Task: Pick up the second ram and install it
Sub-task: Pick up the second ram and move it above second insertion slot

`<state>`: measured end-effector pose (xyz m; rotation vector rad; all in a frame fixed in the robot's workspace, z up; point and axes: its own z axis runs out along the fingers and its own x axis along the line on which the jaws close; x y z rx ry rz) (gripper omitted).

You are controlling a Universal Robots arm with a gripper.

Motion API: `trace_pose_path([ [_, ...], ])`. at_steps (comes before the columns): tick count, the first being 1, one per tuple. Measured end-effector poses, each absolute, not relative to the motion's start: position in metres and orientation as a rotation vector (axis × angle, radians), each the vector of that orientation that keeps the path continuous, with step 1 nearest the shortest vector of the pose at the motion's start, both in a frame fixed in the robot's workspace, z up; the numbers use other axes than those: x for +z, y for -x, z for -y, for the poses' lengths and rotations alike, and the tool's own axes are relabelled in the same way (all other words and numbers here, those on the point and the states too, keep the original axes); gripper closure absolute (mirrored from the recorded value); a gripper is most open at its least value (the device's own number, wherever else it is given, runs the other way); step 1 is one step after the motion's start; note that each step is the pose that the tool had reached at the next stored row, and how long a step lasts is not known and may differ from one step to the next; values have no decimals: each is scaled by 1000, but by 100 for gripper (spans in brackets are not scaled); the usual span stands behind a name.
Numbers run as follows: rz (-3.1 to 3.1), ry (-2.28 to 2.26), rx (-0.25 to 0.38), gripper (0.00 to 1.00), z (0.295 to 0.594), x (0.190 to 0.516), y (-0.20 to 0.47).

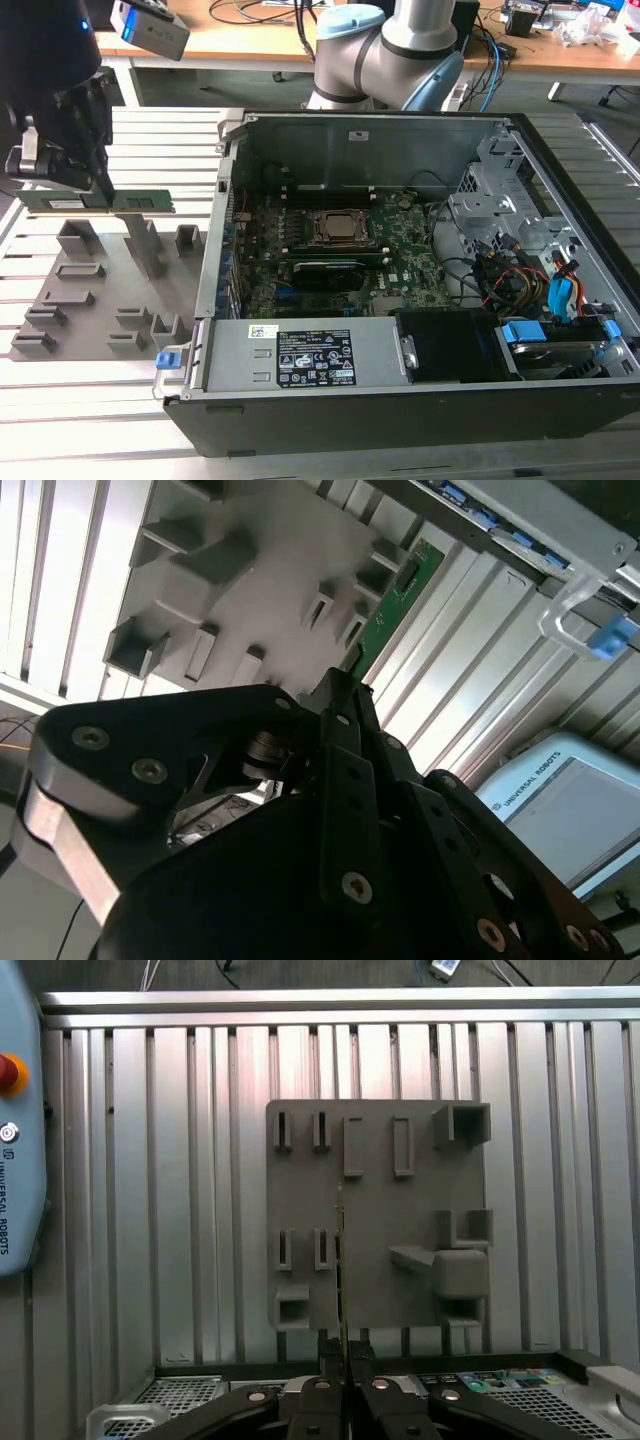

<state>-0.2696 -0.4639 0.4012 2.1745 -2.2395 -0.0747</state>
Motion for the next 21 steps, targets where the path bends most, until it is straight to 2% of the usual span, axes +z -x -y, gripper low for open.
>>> trace_pose_path([
  [21,2239,-2174,-75,86,464,401,227],
])
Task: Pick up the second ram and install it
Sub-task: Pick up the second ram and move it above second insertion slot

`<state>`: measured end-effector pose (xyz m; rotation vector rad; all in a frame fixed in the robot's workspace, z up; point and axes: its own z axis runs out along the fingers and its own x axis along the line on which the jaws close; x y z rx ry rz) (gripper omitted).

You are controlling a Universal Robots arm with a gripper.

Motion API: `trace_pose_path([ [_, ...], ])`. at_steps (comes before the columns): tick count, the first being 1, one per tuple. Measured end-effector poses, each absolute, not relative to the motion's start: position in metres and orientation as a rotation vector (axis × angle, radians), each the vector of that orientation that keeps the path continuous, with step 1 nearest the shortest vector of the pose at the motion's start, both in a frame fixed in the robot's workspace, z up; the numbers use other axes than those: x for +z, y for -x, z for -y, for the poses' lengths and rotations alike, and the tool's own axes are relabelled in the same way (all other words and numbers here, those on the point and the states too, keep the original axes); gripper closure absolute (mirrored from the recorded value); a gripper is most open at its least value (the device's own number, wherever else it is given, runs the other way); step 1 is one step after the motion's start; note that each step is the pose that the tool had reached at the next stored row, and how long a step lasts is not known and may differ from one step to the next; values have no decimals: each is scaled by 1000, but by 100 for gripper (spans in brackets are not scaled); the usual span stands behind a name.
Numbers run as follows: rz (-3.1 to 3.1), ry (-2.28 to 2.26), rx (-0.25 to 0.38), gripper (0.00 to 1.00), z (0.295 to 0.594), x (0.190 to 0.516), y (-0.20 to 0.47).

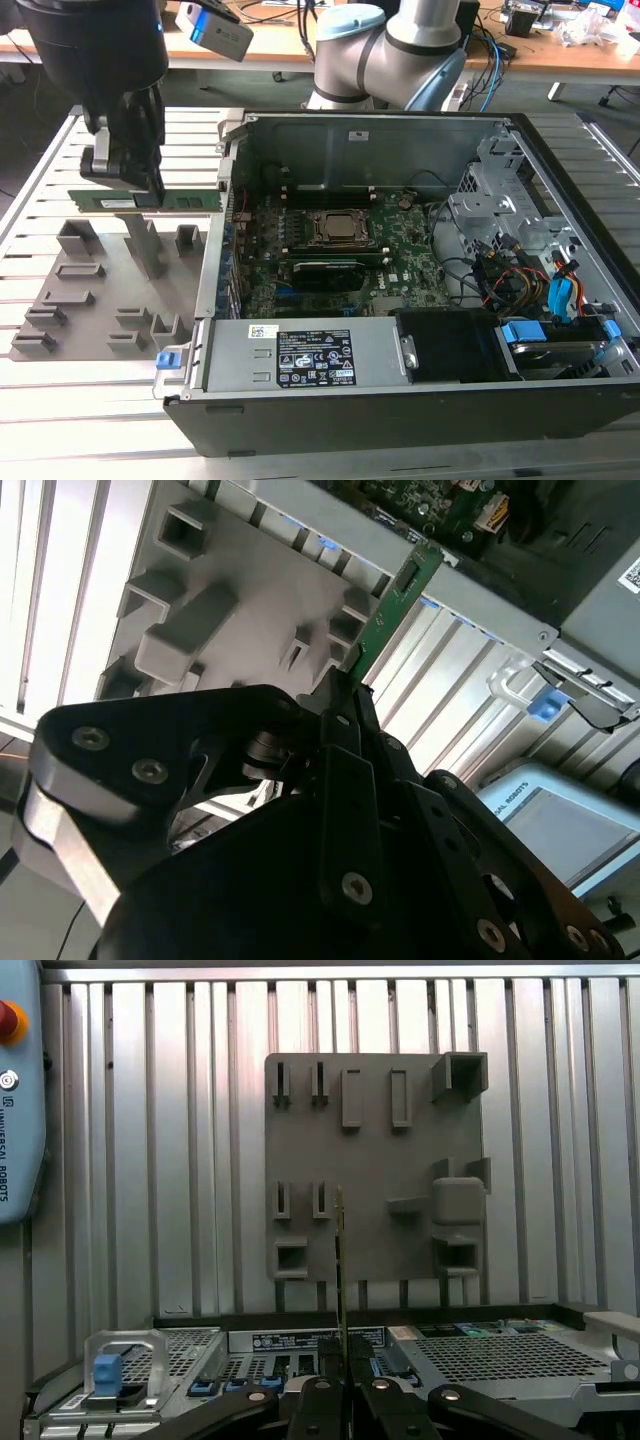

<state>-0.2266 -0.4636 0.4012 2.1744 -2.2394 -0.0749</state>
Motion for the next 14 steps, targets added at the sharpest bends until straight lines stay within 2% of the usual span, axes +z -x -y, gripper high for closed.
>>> trace_pose_path([
  [14,2239,-2174,-75,86,464,401,191],
])
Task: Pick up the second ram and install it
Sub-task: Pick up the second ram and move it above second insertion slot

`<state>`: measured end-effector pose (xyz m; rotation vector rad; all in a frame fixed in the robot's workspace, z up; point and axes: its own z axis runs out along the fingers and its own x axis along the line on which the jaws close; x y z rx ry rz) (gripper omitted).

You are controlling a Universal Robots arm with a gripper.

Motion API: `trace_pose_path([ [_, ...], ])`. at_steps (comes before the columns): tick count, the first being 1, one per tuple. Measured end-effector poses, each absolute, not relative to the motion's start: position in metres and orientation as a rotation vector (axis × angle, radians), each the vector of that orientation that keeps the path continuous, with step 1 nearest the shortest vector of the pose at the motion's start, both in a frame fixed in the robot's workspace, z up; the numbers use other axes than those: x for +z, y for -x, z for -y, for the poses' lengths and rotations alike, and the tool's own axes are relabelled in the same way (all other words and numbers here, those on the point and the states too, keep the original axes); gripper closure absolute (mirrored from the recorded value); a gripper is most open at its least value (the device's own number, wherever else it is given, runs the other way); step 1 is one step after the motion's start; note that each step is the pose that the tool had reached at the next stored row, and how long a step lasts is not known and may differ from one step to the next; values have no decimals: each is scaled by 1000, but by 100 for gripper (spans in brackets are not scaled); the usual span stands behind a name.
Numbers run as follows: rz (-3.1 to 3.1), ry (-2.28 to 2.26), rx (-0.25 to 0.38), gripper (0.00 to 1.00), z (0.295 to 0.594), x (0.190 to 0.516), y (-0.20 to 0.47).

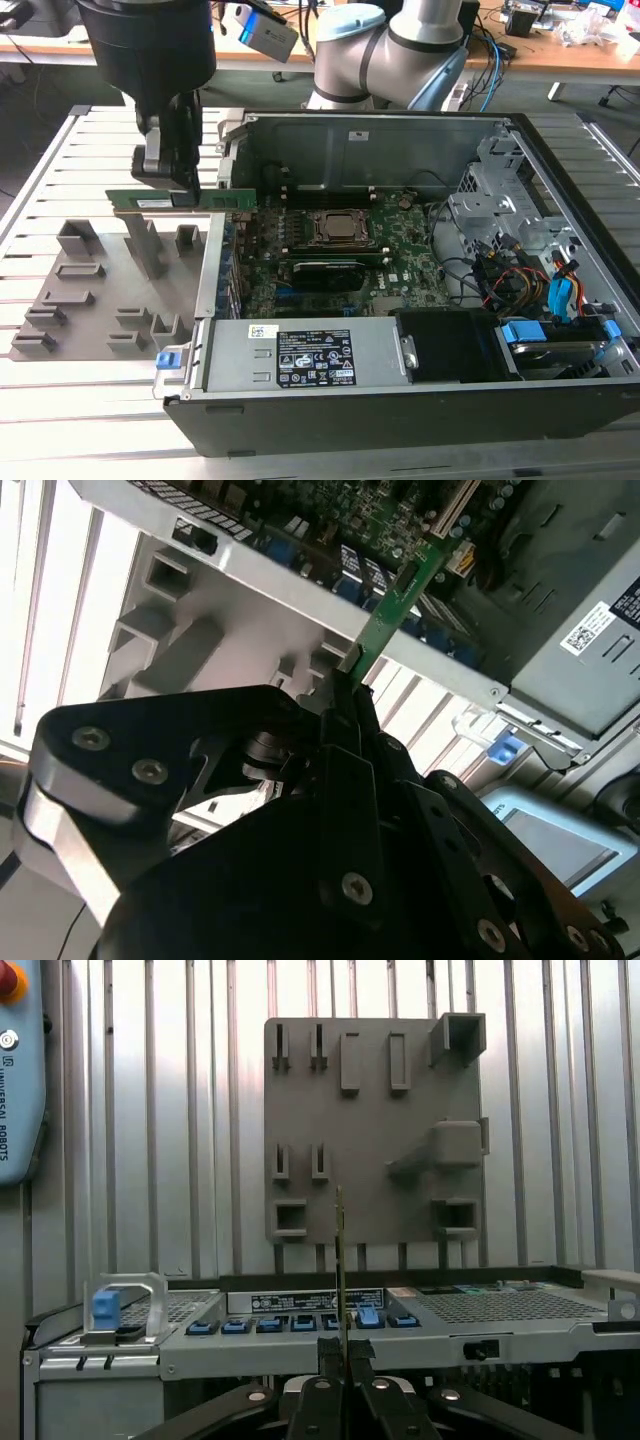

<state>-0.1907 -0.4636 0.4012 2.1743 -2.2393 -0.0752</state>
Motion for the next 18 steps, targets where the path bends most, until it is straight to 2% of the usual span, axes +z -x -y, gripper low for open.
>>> trace_pose_path([
  [18,2239,-2174,-75,86,464,401,148],
])
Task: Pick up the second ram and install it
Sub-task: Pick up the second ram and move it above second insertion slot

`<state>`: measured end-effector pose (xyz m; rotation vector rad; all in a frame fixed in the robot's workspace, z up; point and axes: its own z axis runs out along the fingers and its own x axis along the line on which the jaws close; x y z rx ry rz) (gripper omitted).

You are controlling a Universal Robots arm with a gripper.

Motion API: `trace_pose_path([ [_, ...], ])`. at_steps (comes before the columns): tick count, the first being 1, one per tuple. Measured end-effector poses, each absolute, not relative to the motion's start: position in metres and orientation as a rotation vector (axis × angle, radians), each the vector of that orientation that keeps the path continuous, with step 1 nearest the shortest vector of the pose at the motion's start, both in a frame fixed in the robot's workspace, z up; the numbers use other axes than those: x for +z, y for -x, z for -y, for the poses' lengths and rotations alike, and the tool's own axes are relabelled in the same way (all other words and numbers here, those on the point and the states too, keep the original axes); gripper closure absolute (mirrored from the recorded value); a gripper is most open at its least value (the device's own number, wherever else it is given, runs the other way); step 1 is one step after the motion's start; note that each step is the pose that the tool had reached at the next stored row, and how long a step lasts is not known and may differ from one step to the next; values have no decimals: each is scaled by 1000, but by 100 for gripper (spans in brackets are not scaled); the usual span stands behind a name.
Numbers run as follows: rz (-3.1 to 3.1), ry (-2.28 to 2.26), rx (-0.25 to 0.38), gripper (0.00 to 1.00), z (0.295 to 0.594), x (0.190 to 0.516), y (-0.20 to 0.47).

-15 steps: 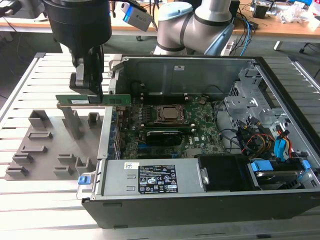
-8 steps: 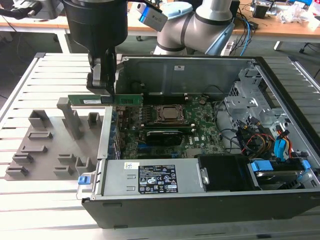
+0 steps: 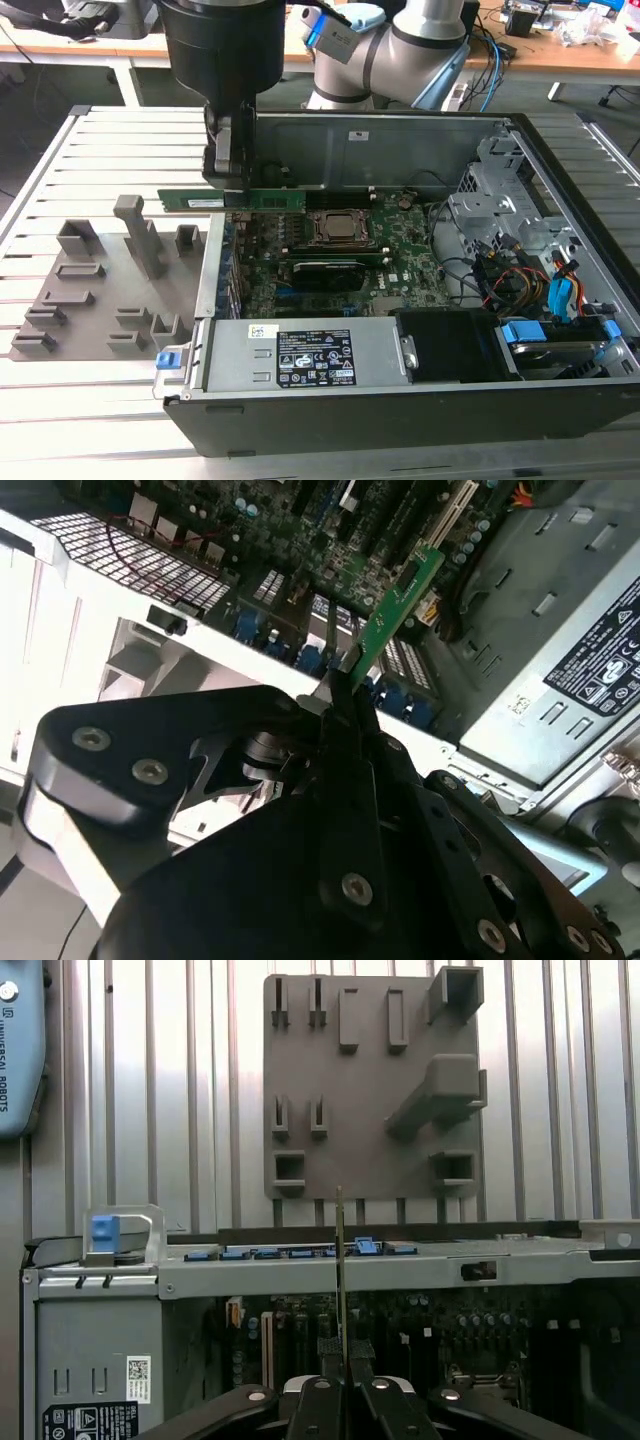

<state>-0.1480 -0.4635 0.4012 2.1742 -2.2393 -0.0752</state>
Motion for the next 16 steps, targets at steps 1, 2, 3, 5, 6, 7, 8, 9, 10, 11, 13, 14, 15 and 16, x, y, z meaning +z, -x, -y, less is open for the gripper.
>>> trace_pose_path([
  [1,2239,-2174,-75,86,464,401,146],
  [2,2239,-2174,-75,86,464,401,145],
  [3,2239,-2174,-75,86,464,401,140],
  [5,2239,-2174,-76,86,464,401,135],
  [6,2239,-2174,-76,86,464,401,133],
  [7,2241,-2175,-79,86,464,401,132],
  [8,2244,-2176,-84,86,464,401,131],
  [9,2248,-2178,-92,86,464,401,129],
  [10,2251,-2179,-97,86,463,401,128],
  [11,2253,-2180,-100,86,464,401,127],
  [13,2255,-2180,-104,86,464,401,122],
  [14,2256,-2180,-104,86,464,401,121],
  [15,2256,-2180,-104,86,464,401,120],
  [16,2256,-2180,-104,86,464,401,118],
])
